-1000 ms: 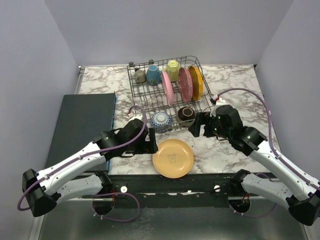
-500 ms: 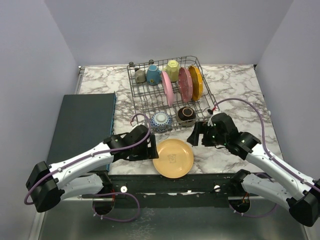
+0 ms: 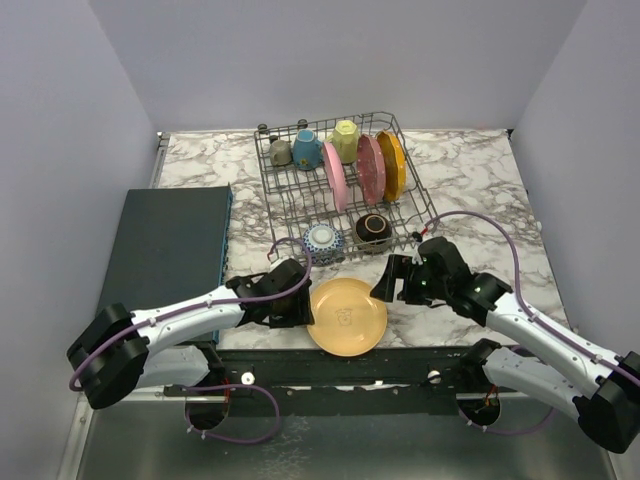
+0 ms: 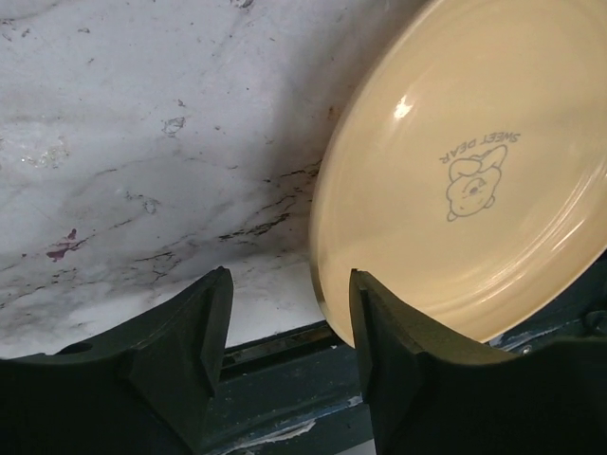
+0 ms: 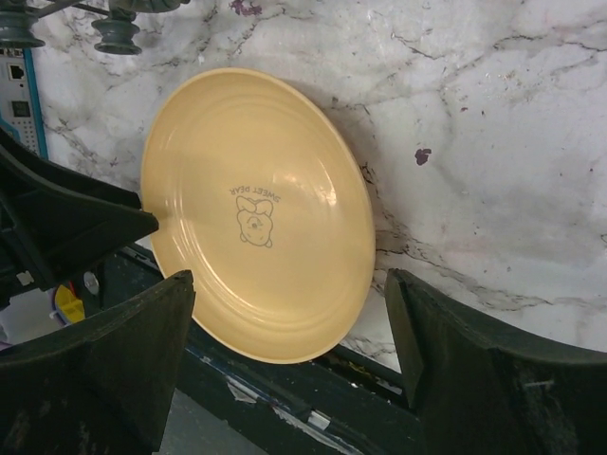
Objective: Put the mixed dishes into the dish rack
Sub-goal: Pick up the plate from the corner of the board.
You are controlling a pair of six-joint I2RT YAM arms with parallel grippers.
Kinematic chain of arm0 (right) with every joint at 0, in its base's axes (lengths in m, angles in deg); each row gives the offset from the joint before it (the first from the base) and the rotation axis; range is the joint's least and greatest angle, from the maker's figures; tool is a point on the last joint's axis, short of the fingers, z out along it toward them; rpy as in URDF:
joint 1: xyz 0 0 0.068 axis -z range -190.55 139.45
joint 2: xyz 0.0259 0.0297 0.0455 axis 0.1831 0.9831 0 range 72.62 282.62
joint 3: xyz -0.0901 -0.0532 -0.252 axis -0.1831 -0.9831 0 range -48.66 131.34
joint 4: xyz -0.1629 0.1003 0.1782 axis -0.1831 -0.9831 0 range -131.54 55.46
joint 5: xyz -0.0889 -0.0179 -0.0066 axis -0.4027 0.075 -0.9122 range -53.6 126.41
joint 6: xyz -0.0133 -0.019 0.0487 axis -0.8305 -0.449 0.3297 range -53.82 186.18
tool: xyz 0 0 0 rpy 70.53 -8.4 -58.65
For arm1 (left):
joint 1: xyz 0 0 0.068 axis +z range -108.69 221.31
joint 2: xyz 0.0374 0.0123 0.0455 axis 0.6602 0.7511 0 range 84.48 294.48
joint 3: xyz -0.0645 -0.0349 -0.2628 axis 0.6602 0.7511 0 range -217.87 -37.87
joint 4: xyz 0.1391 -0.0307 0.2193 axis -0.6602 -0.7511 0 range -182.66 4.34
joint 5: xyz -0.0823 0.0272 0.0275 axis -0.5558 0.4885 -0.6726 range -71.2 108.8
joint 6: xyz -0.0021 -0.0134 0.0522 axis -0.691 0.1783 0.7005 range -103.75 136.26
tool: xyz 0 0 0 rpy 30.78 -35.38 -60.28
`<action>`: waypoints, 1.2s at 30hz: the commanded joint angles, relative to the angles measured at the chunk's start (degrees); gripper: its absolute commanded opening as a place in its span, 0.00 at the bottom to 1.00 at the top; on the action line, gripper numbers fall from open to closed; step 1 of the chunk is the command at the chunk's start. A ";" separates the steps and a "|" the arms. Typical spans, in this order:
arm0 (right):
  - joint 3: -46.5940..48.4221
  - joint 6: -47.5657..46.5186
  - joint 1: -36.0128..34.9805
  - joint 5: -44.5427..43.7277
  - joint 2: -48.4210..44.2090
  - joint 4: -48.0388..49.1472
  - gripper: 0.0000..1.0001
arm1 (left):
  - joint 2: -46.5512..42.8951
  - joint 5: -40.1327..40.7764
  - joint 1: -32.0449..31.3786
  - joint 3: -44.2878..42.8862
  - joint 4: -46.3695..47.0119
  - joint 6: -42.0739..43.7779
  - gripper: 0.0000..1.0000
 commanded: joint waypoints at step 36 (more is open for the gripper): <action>-2.51 4.57 0.36 -1.34 -6.54 -0.99 0.86 | -3.59 -3.34 0.23 4.91 11.78 -1.55 0.00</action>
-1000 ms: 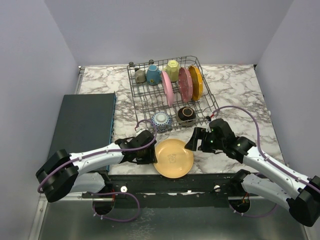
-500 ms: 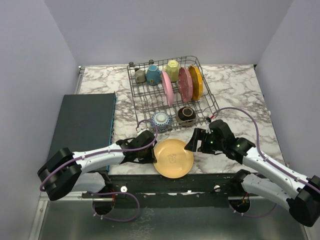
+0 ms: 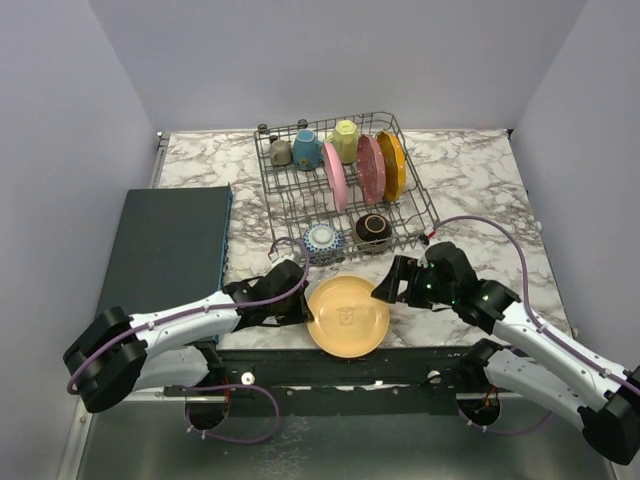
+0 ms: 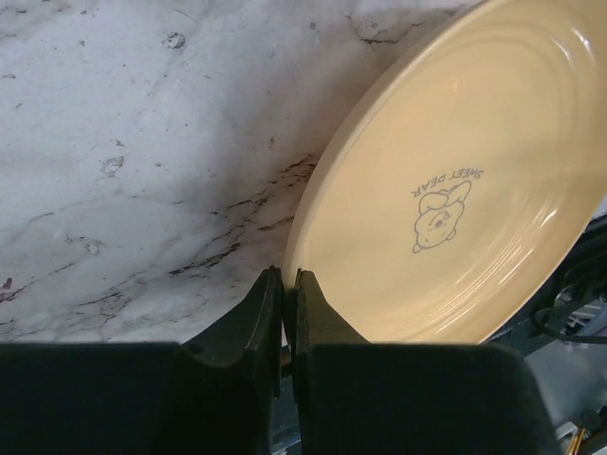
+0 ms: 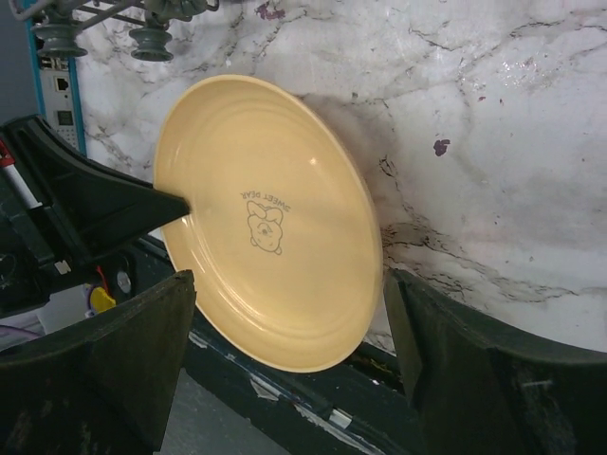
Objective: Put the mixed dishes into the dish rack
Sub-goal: Pick up the plate from the corner of the board.
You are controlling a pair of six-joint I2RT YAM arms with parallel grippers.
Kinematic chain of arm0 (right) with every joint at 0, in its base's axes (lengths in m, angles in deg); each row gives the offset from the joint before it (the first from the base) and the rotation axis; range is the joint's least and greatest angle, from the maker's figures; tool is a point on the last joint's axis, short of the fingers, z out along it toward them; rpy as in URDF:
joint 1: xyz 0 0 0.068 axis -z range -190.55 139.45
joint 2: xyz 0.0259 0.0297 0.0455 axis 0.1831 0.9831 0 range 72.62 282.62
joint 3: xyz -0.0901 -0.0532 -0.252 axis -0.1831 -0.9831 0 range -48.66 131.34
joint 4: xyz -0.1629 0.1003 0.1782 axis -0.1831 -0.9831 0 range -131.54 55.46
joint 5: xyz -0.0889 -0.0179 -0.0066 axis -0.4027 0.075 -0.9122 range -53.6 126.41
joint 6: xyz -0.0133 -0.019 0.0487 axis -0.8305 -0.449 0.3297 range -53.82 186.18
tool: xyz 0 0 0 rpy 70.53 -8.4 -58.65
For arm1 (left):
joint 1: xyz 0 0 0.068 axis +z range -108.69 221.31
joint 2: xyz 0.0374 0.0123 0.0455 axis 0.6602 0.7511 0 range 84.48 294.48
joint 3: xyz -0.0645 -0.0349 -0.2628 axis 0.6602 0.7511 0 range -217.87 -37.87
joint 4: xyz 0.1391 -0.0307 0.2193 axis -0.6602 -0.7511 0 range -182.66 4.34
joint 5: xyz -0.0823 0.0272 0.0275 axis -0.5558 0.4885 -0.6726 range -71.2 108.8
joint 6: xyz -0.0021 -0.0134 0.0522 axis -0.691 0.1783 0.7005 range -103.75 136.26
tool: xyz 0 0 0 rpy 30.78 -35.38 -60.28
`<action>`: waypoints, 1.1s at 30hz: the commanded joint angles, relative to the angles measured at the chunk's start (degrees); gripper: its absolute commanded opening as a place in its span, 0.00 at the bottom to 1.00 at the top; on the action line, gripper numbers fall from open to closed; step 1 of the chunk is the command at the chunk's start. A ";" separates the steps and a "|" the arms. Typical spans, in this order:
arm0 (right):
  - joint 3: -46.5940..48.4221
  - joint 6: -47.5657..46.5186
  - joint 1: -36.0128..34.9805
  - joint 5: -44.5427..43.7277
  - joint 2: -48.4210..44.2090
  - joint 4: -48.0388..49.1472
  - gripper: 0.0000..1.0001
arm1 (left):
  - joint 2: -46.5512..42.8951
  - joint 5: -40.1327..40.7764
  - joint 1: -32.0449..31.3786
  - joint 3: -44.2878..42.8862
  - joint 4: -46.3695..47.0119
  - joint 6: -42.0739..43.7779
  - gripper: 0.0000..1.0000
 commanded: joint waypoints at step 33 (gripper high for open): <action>1.92 3.04 0.36 6.39 -15.22 0.54 0.83 | -20.84 -12.56 7.30 -3.39 -1.99 0.80 0.00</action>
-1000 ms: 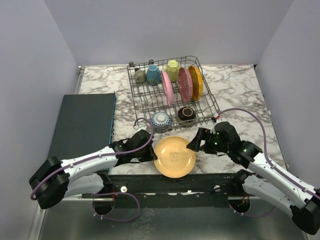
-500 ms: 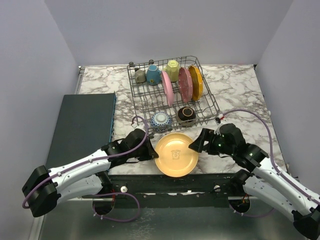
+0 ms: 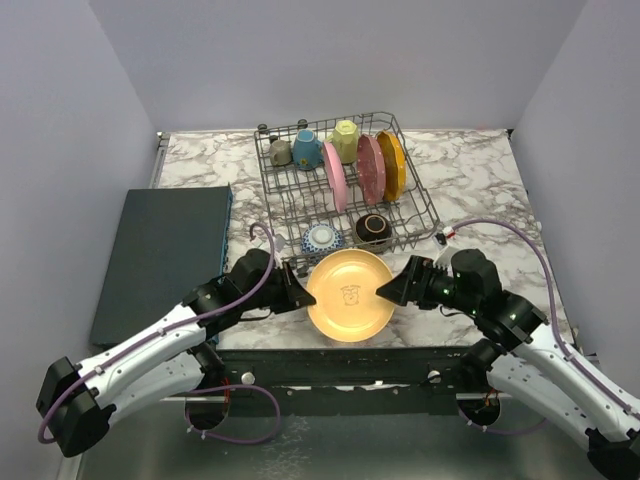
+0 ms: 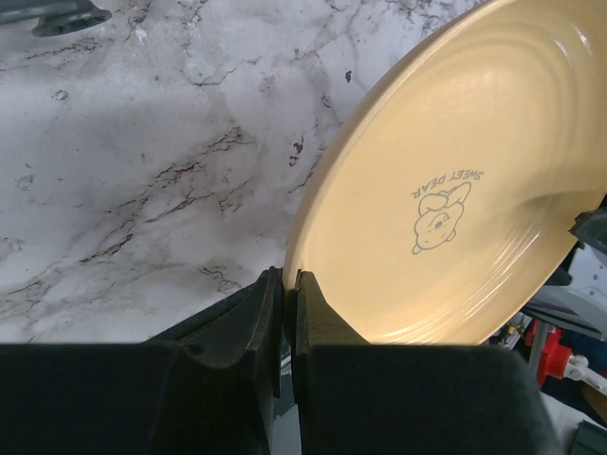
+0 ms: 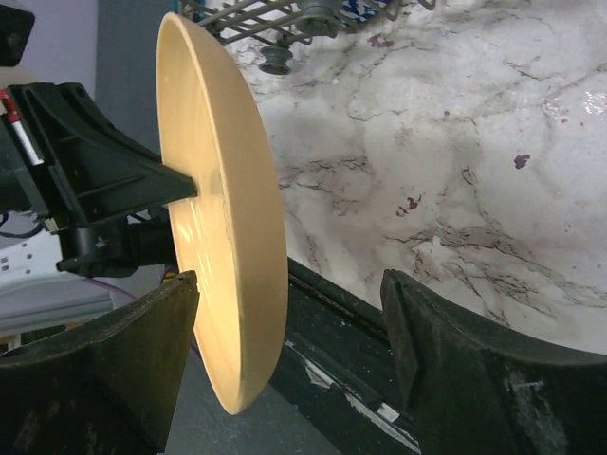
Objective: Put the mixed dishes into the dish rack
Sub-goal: Pick up the plate from the corner of the board, then insert the plate into the dish rack.
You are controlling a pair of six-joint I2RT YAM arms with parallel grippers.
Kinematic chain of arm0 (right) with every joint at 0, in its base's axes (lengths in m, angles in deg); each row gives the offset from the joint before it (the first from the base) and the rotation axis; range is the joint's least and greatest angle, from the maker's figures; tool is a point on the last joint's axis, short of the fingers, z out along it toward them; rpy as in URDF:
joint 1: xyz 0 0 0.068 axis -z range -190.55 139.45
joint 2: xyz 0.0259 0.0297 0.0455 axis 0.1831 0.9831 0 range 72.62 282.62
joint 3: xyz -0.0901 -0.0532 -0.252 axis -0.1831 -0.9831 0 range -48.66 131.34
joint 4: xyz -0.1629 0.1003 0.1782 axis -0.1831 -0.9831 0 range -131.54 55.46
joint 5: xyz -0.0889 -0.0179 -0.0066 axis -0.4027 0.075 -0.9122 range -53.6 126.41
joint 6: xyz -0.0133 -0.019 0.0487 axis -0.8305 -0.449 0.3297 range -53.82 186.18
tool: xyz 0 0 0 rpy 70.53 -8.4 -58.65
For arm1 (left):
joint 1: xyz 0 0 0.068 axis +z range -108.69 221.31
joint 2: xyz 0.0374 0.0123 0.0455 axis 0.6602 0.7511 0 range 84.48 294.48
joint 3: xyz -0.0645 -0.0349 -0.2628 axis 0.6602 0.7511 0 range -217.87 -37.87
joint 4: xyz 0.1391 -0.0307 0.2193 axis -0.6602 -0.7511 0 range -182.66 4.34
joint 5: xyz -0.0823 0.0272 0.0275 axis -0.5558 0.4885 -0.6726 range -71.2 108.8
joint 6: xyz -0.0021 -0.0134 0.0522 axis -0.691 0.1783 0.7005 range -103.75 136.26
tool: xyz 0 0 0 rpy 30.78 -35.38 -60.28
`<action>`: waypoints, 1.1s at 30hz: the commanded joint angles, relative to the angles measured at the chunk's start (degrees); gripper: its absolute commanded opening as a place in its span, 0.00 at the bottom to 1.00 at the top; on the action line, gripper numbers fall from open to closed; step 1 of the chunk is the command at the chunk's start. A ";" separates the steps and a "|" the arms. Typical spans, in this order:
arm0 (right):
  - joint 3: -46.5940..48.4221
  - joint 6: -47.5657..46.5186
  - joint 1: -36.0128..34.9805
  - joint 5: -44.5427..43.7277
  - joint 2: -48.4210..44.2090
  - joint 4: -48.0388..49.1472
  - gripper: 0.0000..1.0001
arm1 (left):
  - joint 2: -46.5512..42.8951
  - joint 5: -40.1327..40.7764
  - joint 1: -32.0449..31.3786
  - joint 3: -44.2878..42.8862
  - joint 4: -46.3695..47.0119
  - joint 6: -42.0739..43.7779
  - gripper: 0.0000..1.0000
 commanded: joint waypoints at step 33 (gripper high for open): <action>-4.83 9.12 0.32 13.06 -3.92 18.40 0.19 | -9.04 -13.77 6.87 2.34 1.64 -1.00 0.00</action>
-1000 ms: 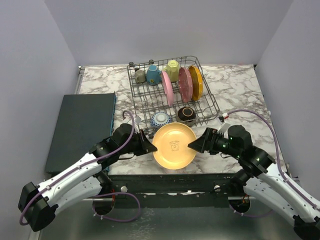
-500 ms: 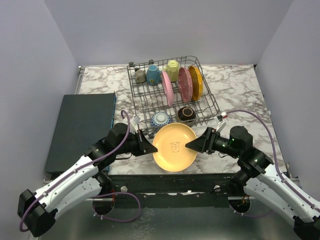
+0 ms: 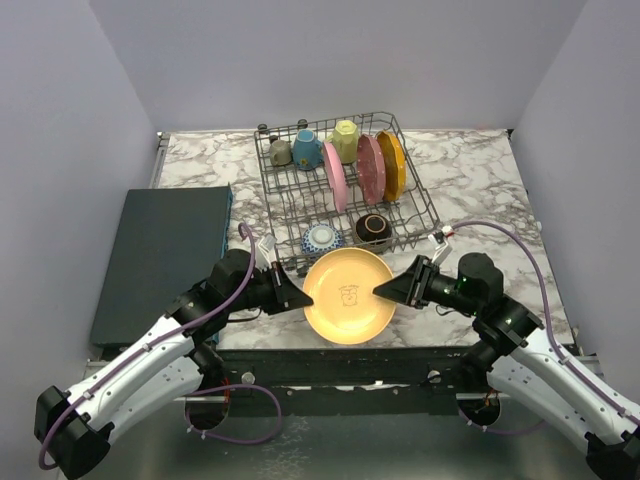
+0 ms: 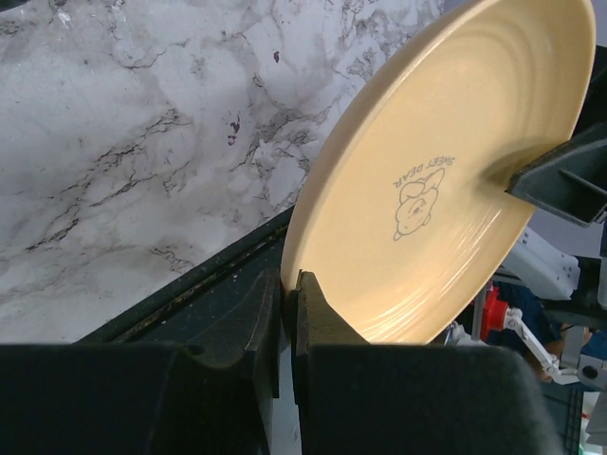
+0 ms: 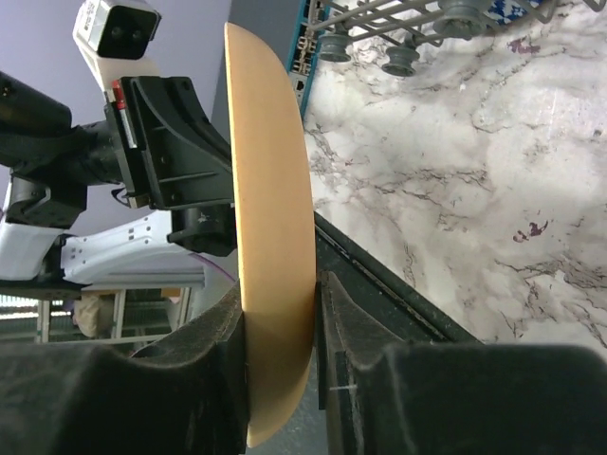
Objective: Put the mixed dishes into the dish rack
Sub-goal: Insert the plate into the dish rack.
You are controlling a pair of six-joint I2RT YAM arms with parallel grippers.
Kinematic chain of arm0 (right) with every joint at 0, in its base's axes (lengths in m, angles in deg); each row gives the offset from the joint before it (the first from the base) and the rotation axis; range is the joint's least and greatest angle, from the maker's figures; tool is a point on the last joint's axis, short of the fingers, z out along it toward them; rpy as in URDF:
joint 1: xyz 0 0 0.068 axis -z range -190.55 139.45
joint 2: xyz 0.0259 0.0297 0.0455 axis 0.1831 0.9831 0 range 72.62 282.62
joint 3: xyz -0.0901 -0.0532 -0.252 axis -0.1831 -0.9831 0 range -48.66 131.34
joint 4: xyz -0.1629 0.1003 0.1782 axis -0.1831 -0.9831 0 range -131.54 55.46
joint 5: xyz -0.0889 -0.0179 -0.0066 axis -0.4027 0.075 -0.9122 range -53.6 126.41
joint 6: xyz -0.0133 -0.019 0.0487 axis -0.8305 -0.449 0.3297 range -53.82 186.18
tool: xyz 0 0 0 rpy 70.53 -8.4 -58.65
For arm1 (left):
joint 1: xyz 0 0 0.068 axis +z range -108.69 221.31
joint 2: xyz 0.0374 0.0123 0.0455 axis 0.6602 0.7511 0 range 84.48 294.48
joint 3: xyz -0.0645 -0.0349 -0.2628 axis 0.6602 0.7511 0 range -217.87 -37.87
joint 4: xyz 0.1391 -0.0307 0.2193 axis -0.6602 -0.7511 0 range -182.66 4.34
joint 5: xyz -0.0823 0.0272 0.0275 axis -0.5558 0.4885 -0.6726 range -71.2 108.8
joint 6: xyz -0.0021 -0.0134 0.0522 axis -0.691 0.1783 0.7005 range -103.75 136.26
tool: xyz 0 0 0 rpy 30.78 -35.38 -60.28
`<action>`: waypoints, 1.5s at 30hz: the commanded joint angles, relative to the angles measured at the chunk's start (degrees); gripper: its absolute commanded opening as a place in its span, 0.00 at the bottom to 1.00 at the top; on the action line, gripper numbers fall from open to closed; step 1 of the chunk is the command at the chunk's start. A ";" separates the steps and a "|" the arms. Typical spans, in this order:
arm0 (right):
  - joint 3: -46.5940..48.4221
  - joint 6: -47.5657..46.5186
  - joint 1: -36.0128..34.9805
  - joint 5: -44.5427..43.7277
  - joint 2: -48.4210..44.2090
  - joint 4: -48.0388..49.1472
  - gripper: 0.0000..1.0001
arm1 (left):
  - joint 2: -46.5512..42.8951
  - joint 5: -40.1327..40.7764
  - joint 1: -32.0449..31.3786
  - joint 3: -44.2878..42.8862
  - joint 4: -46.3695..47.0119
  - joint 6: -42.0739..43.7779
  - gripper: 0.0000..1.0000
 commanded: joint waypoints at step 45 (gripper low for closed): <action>14.90 -15.13 -0.23 -13.99 16.71 -7.97 0.00 | 2.35 6.05 0.43 -13.79 -10.86 9.66 0.93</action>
